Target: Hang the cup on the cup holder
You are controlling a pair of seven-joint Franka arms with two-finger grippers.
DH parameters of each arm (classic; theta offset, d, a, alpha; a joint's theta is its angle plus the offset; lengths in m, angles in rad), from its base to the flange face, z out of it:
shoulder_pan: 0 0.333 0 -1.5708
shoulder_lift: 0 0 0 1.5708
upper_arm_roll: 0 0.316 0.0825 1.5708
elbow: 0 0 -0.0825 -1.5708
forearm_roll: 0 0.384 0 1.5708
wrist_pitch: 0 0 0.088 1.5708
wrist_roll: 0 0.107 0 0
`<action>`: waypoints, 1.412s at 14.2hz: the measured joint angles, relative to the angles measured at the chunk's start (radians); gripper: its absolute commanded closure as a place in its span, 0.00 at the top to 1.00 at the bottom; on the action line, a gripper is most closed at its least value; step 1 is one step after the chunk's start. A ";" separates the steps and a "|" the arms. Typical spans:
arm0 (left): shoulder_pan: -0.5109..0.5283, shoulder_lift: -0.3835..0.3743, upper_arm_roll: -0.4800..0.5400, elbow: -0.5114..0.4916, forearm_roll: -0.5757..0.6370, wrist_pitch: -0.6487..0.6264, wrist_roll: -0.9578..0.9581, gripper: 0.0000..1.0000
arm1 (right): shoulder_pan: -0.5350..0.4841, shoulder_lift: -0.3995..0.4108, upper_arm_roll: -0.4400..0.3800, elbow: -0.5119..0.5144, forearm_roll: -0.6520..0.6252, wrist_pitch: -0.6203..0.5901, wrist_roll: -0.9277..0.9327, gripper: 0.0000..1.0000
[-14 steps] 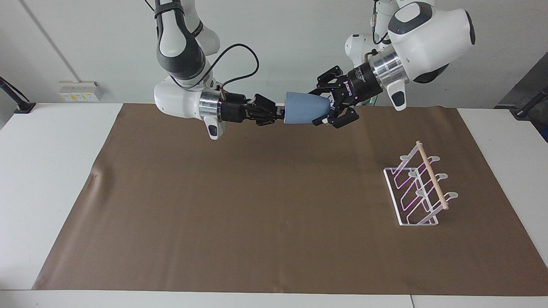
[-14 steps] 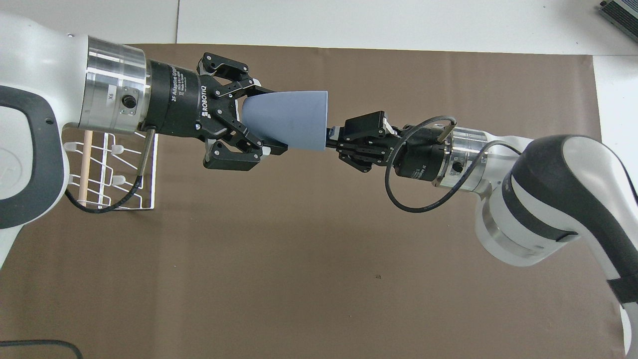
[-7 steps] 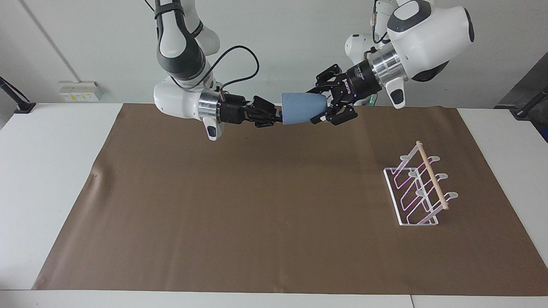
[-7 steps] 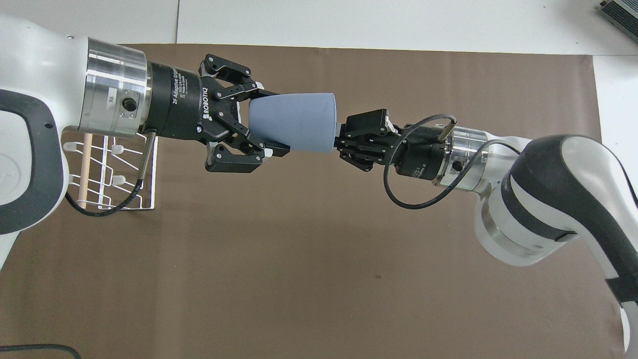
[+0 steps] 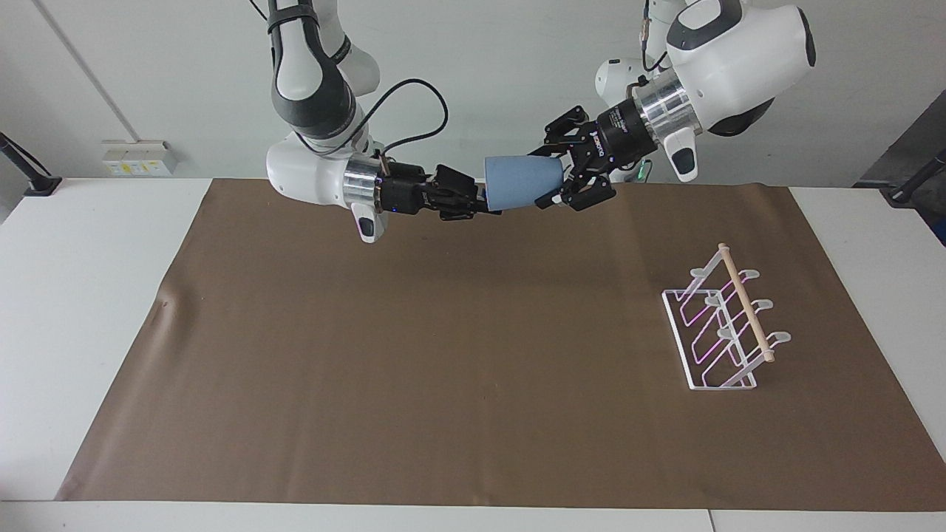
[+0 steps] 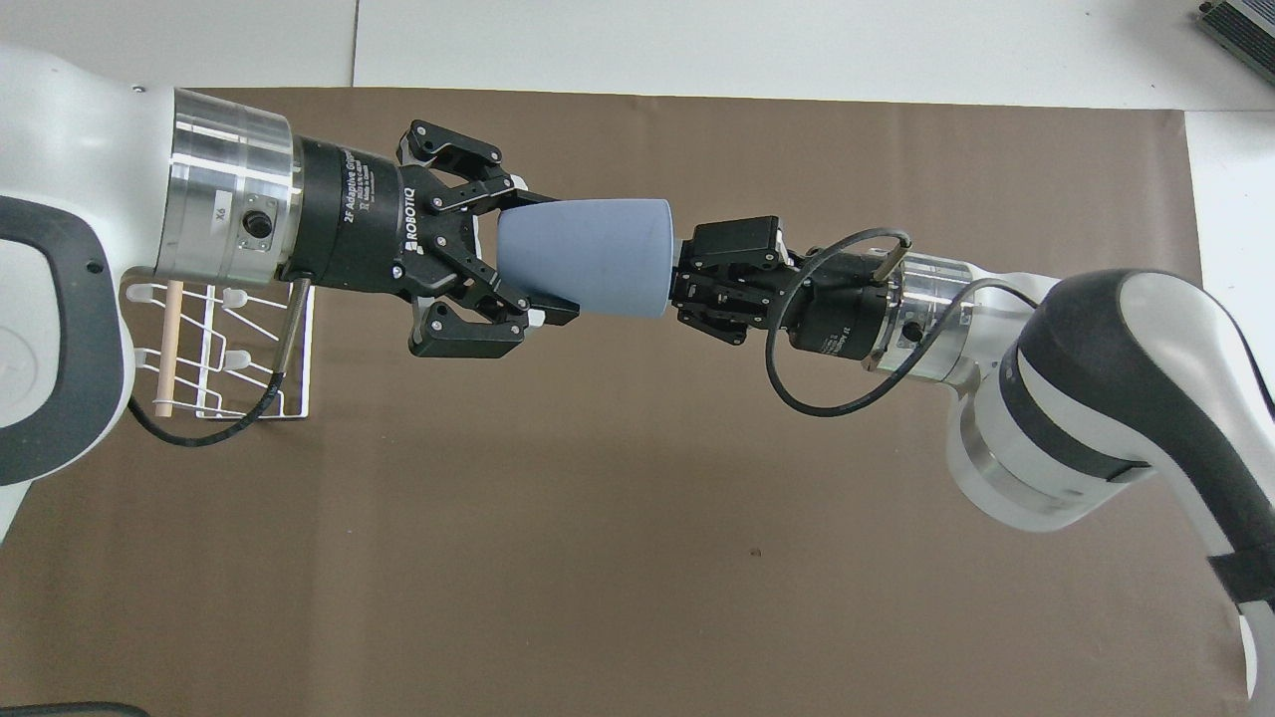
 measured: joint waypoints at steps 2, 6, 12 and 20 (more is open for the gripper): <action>0.000 -0.002 0.000 -0.003 0.000 0.000 0.000 0.00 | 0.000 0.000 0.000 0.000 0.000 0.000 0.000 0.84; 0.000 -0.007 0.003 -0.010 0.000 0.000 0.000 0.00 | -0.001 0.001 -0.002 0.000 0.000 0.001 0.000 0.84; 0.001 -0.008 0.005 -0.012 0.033 0.000 0.000 0.00 | -0.028 0.003 -0.010 -0.002 -0.121 0.001 0.000 1.00; 0.000 -0.036 0.003 -0.079 0.281 0.000 0.088 0.00 | -0.125 0.003 -0.016 0.039 -0.696 0.001 0.103 1.00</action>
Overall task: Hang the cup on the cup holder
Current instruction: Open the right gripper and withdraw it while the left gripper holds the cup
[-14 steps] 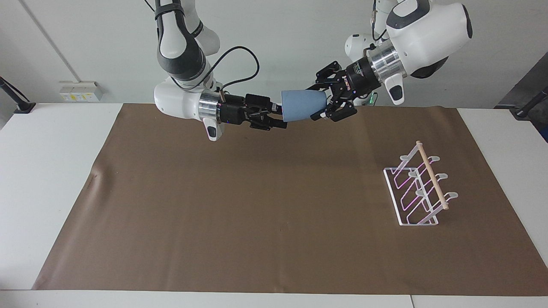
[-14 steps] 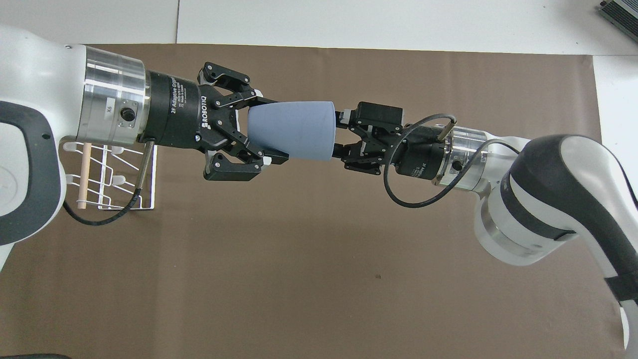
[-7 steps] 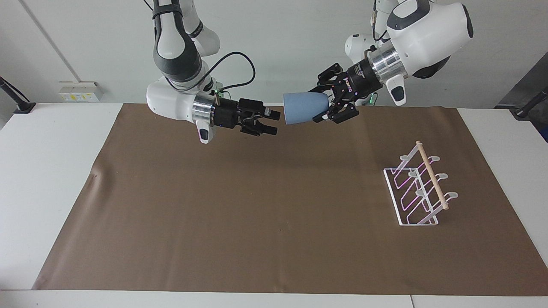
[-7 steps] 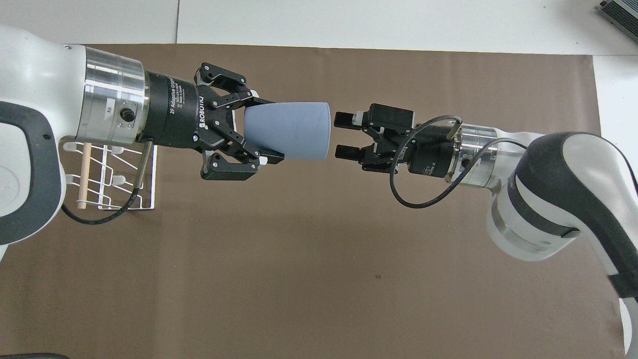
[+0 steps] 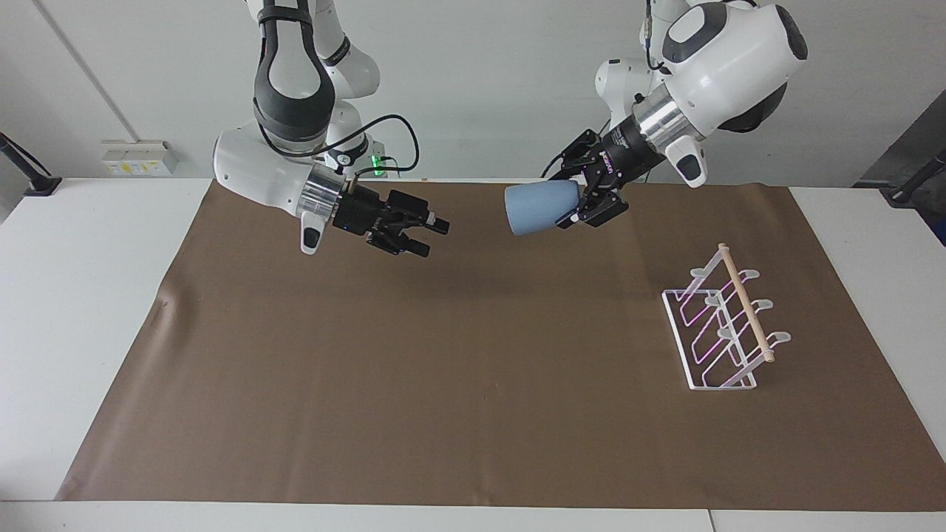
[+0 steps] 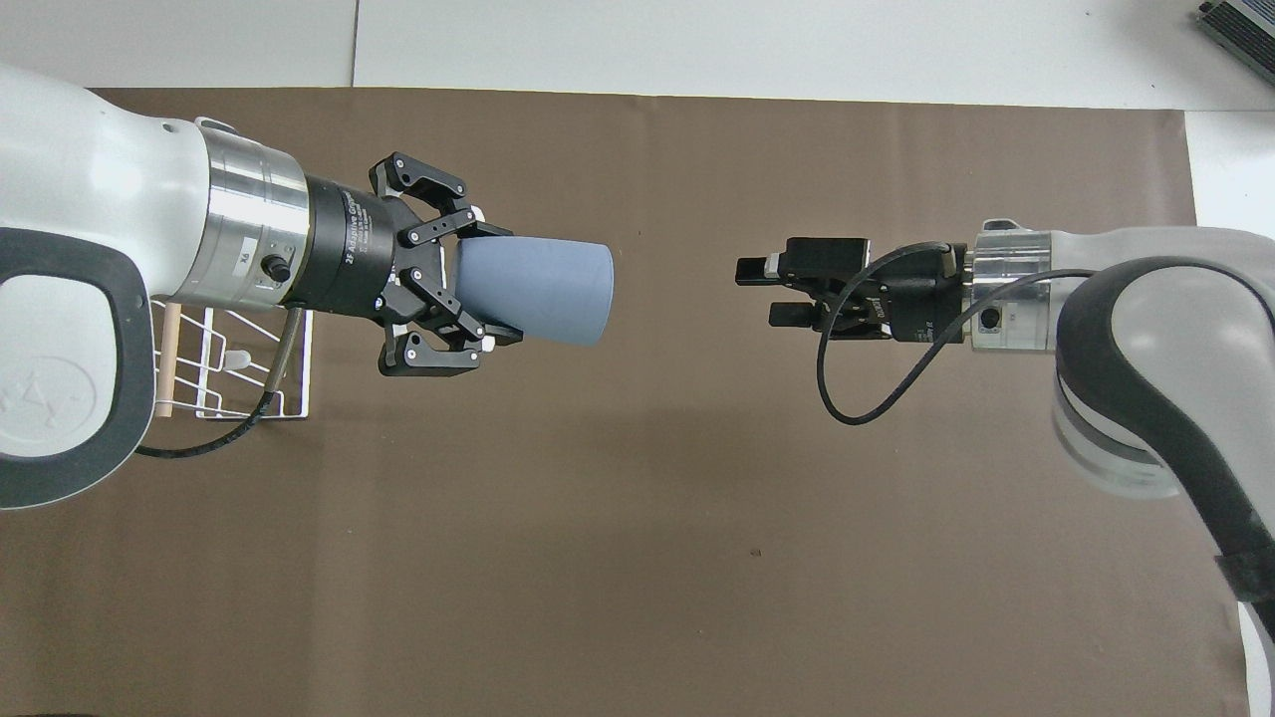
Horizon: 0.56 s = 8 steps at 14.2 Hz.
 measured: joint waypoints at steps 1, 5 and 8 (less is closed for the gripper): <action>0.000 -0.008 0.000 -0.017 0.041 0.000 0.027 0.00 | -0.007 0.000 0.000 0.019 -0.122 0.000 0.044 1.00; 0.000 -0.042 0.000 -0.093 0.210 0.014 0.156 0.00 | -0.017 0.001 -0.001 0.068 -0.552 0.001 0.144 1.00; 0.002 -0.063 0.004 -0.142 0.329 0.048 0.230 0.00 | -0.028 0.001 -0.001 0.086 -0.817 0.002 0.157 1.00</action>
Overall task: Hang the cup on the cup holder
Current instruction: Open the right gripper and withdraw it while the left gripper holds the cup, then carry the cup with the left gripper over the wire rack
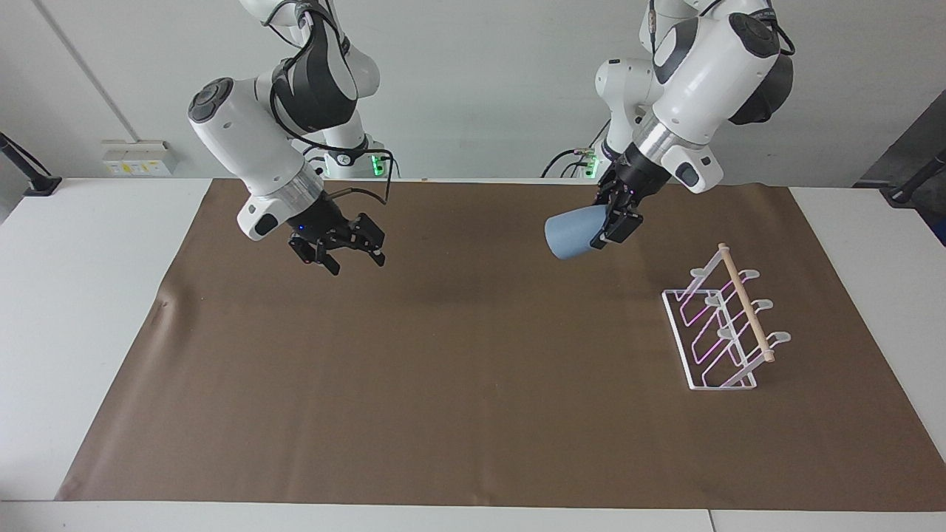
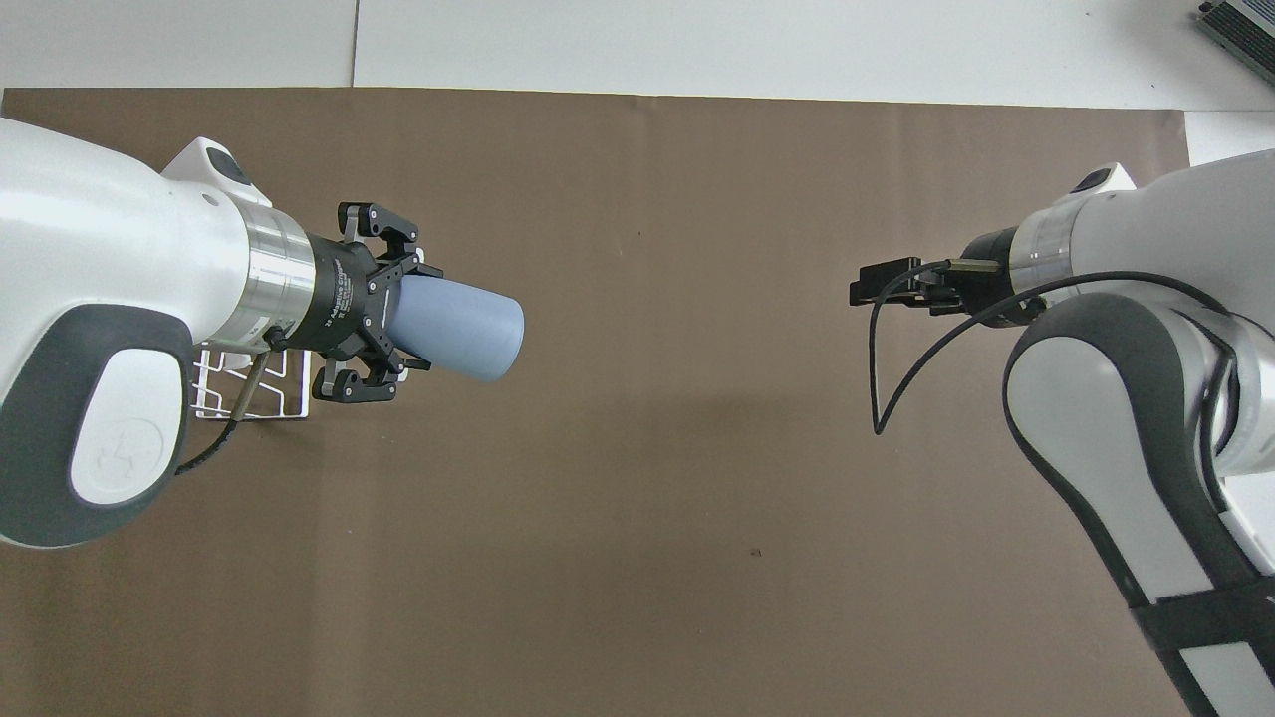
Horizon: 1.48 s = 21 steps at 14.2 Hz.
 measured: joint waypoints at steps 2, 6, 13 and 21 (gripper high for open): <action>0.013 -0.004 0.004 -0.010 0.072 0.030 0.040 0.00 | -0.010 0.000 -0.001 0.014 -0.144 0.000 0.001 1.00; 0.069 -0.014 0.011 -0.069 0.181 0.134 0.157 0.00 | -0.045 -0.004 -0.007 0.108 -0.249 -0.134 0.001 1.00; 0.166 -0.017 0.015 -0.131 0.378 0.303 0.302 0.00 | -0.088 -0.072 -0.008 0.235 -0.251 -0.360 0.068 1.00; 0.200 0.050 0.018 -0.148 0.585 0.400 0.438 0.00 | -0.106 -0.082 -0.068 0.323 -0.253 -0.563 0.044 1.00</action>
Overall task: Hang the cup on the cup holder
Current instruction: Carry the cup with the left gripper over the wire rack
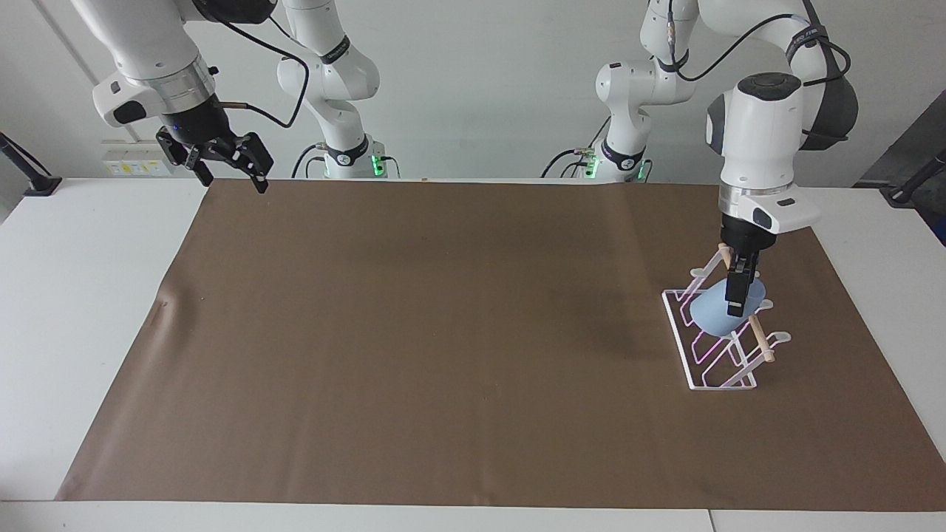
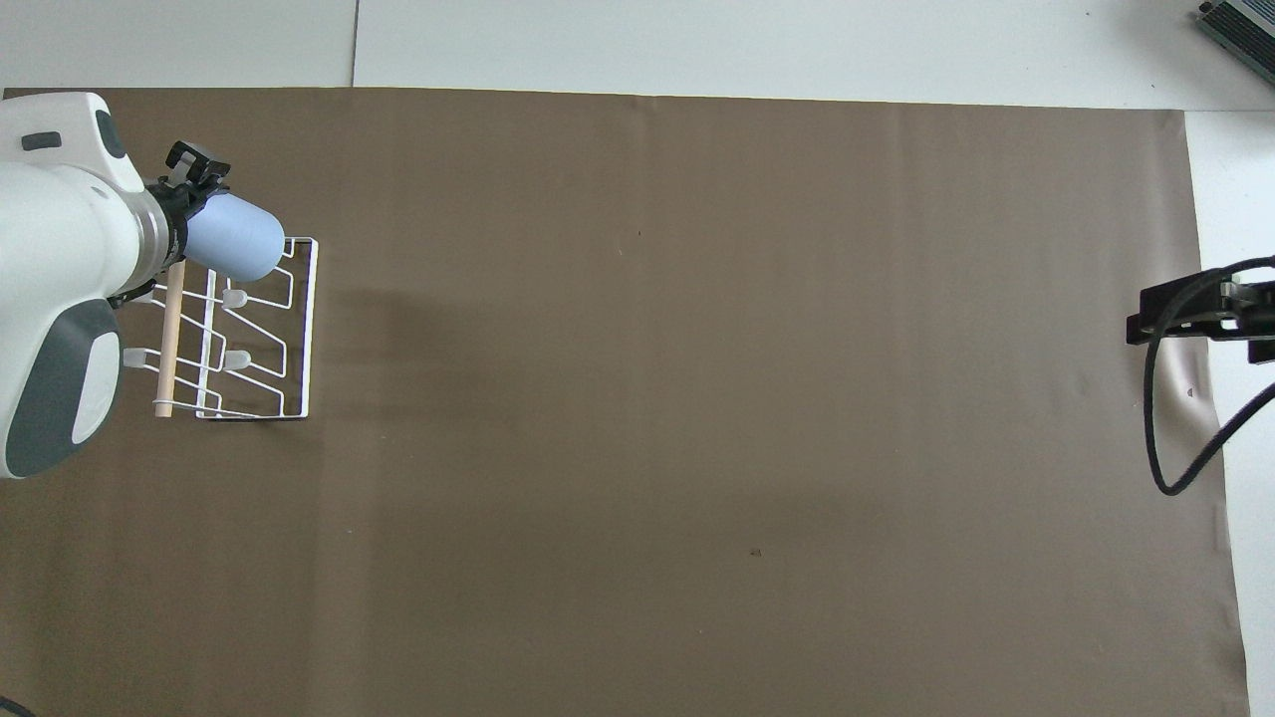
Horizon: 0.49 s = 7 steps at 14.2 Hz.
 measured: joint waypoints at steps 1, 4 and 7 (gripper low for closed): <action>0.004 0.007 0.001 0.003 0.010 0.009 0.022 0.00 | 0.000 -0.001 -0.010 0.000 -0.001 -0.004 -0.045 1.00; 0.007 0.040 0.000 0.024 0.063 0.019 0.054 0.00 | -0.001 0.001 -0.027 -0.011 -0.001 0.005 -0.107 1.00; 0.007 0.063 -0.002 0.029 0.075 0.037 0.081 0.00 | -0.001 0.001 -0.028 -0.025 -0.001 0.014 -0.074 1.00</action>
